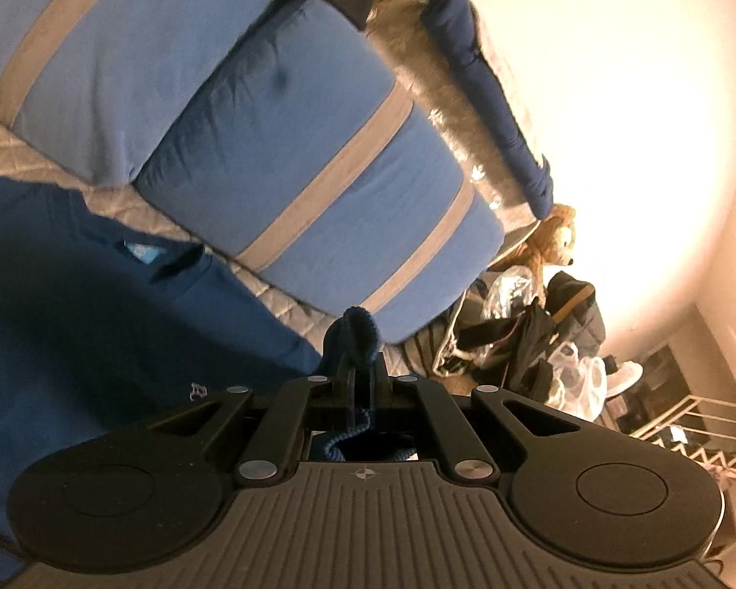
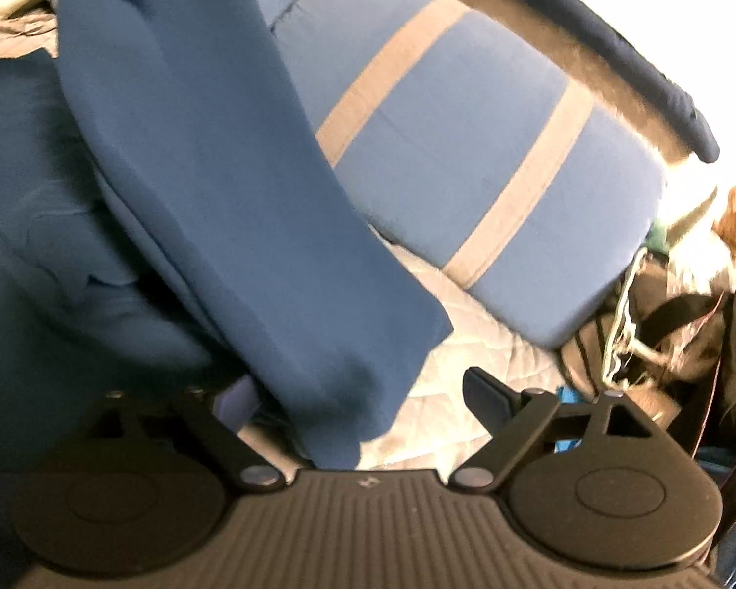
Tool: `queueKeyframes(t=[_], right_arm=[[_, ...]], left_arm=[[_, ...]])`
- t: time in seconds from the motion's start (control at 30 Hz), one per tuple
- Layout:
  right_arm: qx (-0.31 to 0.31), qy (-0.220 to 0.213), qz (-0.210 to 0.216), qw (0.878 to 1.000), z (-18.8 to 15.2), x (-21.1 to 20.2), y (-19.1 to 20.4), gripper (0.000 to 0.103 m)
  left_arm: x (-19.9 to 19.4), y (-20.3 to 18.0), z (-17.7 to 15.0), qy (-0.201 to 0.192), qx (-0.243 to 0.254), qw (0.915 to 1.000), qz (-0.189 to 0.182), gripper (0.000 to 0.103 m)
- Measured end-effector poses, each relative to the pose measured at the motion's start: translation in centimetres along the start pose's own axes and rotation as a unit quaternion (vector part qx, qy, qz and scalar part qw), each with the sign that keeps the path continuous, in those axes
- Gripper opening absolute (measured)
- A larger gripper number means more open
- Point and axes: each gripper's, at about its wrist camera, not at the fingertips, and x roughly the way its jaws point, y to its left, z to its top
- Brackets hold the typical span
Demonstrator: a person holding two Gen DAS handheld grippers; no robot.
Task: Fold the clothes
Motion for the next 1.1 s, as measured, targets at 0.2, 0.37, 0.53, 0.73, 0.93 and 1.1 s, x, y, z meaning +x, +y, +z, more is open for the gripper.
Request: queueKeyframes(t=[0.2,0.37,0.53,0.73,0.93,1.1], right_arm=[[0.07,0.018,0.002,0.997,0.2,1.4,-1.1,0.094],[0.155,0.026,0.019,0.987,0.4,1.7,-2.7,0.092],[0.225,0.042,0.058,0.972,0.7,2.5,-4.6,0.083],[0.217,0.045,0.079,0.972,1.3,3.0,-4.8,0.07],[0.23,0.047,0.114,0.965,0.7,2.9,-5.4,0.069],[0.207,0.046,0.137,0.968,0.6,2.7,-5.1,0.069]], left_arm=[[-2.1,-0.2,1.2,-0.022,0.01,0.9997,0.005,0.005],[-4.1,0.3,2.0,-0.041,0.014,0.9989,0.017,0.005],[-6.0,1.3,2.7,-0.058,0.008,0.9977,0.032,0.005],[-7.6,3.1,3.1,-0.074,-0.006,0.9962,0.046,0.005],[-8.4,4.8,3.4,-0.078,-0.021,0.9949,0.06,0.005],[-9.0,5.7,3.5,-0.081,-0.026,0.994,0.069,0.005]])
